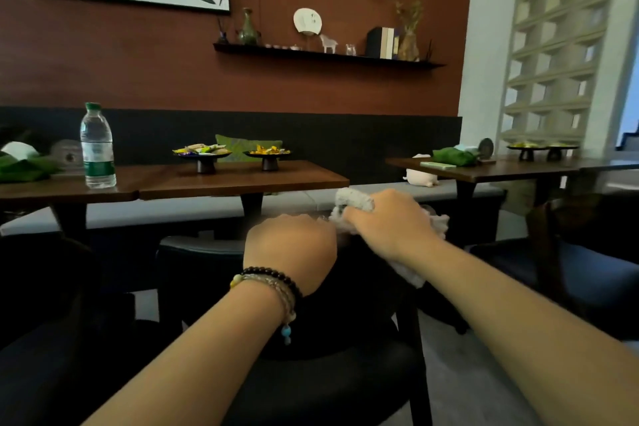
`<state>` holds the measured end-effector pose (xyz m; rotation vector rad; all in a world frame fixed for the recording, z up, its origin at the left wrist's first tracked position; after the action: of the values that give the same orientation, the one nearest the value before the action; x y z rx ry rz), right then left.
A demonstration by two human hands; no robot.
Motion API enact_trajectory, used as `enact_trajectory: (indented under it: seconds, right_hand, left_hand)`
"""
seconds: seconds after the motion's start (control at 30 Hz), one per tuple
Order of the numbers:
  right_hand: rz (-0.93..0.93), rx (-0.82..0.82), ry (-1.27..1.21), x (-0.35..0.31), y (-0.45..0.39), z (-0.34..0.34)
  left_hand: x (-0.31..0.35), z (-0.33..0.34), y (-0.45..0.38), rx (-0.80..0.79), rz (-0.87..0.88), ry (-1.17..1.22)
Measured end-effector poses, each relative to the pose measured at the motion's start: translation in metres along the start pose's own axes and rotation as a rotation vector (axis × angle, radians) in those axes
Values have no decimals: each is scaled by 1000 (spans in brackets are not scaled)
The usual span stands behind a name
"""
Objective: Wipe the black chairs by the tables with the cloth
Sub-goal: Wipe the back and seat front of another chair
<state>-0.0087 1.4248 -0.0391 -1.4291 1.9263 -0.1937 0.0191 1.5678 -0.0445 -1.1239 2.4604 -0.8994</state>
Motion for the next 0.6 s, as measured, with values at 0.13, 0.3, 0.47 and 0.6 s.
enact_trajectory:
  seconds: [0.13, 0.3, 0.47, 0.6]
  right_hand:
    - [-24, -15, -21, -3, 1, 7]
    - [51, -46, -71, 38, -10, -11]
    - [-1, -65, -15, 15, -4, 2]
    - [71, -315, -340, 7, -9, 6]
  left_hand:
    - [5, -2, 4, 33, 56, -42]
    - [-2, -1, 4, 71, -31, -42]
    - [-6, 0, 3, 71, -81, -41]
    - [-18, 4, 0, 3, -157, 132]
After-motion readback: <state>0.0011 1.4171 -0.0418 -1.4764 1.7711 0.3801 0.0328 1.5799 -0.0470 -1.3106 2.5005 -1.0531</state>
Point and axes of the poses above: each hand's wrist, its own y-axis away from the middle knuckle, its own z-axis out of the palm, x = y × z, the point moved 10 cm from there along -y, towards the middle knuckle, and after that the axes turned 2 degrees about z, right-handed, at the moved point
